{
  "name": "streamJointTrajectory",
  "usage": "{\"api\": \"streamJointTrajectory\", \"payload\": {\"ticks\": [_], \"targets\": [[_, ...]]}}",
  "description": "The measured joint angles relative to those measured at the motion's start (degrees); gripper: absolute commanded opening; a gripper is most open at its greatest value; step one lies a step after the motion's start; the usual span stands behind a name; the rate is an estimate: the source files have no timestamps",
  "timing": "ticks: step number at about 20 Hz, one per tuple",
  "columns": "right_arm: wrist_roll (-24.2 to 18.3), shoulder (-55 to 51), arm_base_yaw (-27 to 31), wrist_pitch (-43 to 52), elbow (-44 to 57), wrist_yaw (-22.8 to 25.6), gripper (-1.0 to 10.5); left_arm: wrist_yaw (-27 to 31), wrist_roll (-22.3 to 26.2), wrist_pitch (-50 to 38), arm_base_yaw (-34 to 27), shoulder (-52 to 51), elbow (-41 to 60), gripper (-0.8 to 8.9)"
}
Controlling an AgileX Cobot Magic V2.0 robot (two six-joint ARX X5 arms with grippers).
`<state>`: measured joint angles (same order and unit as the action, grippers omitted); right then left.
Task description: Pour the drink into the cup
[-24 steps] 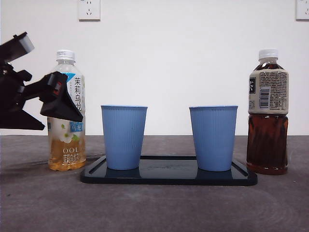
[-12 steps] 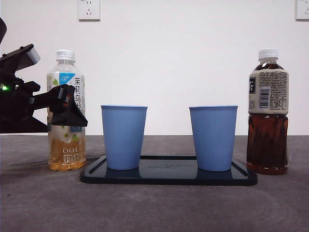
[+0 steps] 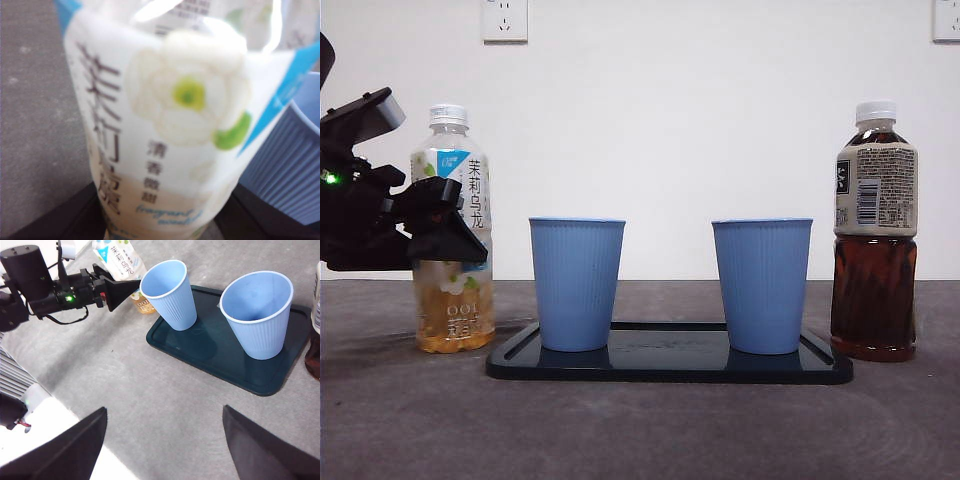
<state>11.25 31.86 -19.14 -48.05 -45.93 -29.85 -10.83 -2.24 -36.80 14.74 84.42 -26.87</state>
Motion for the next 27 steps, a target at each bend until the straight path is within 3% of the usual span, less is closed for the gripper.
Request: {"api": "streamJointTrajectory", "payload": {"ticks": [3, 6, 10, 15, 21, 27], "targets": [[-0.7, 0.0, 0.0, -0.6, 0.0, 0.0, 3.6, 0.2, 3.0, 7.3, -0.1, -4.6, 0.0, 2.40], [-1.5, 0.0, 0.0, -0.6, 0.0, 0.0, 3.6, 2.1, 8.4, 20.3, -0.1, -10.0, -2.7, 2.40], [-2.9, 0.0, 0.0, -0.6, 0.0, 0.0, 3.6, 8.0, 17.7, 40.9, -0.1, -14.5, -12.7, 2.40], [-4.2, 0.0, 0.0, -1.1, 0.0, -1.7, 3.6, 16.7, 30.6, 60.7, 2.4, -15.4, -24.1, 2.40], [-5.5, 0.0, 0.0, -2.5, 0.0, -3.9, 3.6, 30.4, 42.8, 68.5, 9.3, -15.4, -31.1, 2.40], [-6.0, 0.0, 0.0, -2.5, 0.0, -5.1, 3.6, 44.9, 52.6, 69.8, 13.8, -13.2, -31.7, 2.40]]}}
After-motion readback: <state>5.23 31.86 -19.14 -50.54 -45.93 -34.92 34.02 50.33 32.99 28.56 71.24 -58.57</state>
